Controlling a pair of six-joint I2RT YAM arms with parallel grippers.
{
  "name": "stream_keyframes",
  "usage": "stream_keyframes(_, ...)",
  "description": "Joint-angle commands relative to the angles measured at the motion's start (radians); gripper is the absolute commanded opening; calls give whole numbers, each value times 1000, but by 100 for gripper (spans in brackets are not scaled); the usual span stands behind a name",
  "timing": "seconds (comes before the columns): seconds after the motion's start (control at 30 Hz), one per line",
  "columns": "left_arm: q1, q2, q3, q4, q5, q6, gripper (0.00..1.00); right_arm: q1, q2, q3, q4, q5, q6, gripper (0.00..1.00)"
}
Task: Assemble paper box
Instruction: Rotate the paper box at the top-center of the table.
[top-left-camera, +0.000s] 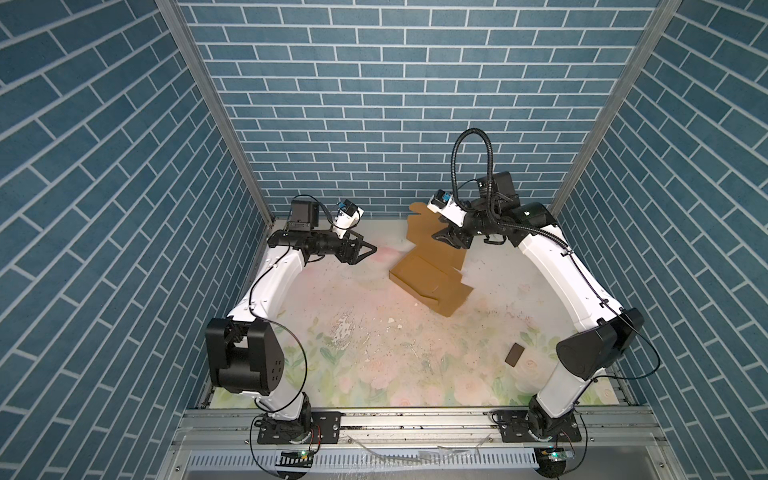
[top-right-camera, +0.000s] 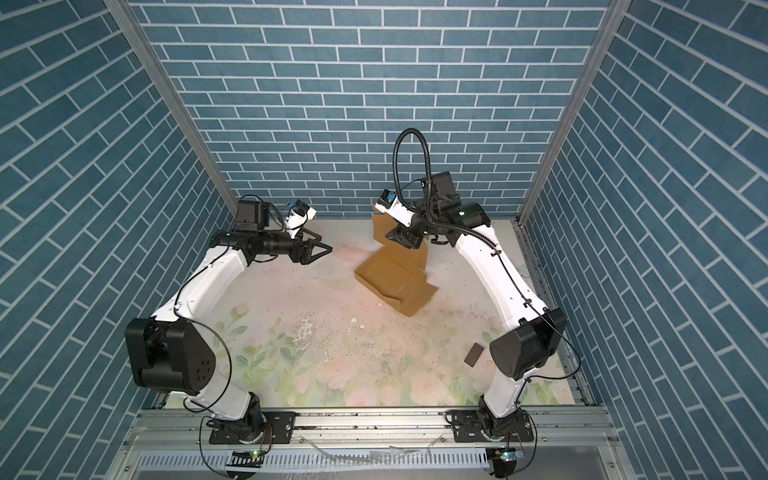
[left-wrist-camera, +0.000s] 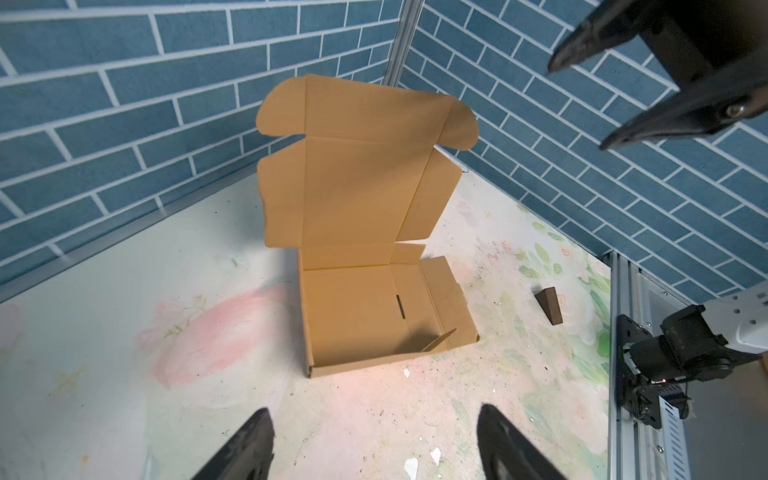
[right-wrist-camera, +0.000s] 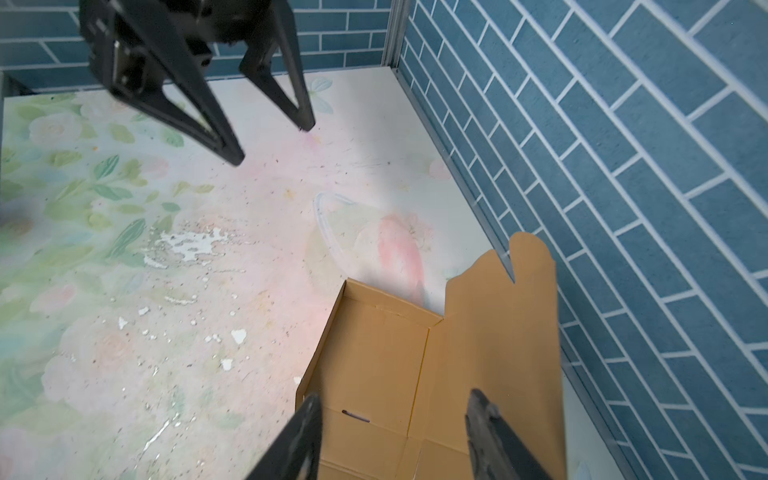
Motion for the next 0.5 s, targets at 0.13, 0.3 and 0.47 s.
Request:
stream_keyframes(0.13,-38,59,52,43,6,77,79,-17,-37,-69,97,119,169,56)
stream_keyframes(0.3,-80,186,153,165,38,108,79,-80,-171,-266,151,193,372,54)
stream_keyframes(0.47,-144,362,278,322,32,48,79,-140,-357,-543,260,272,562,50)
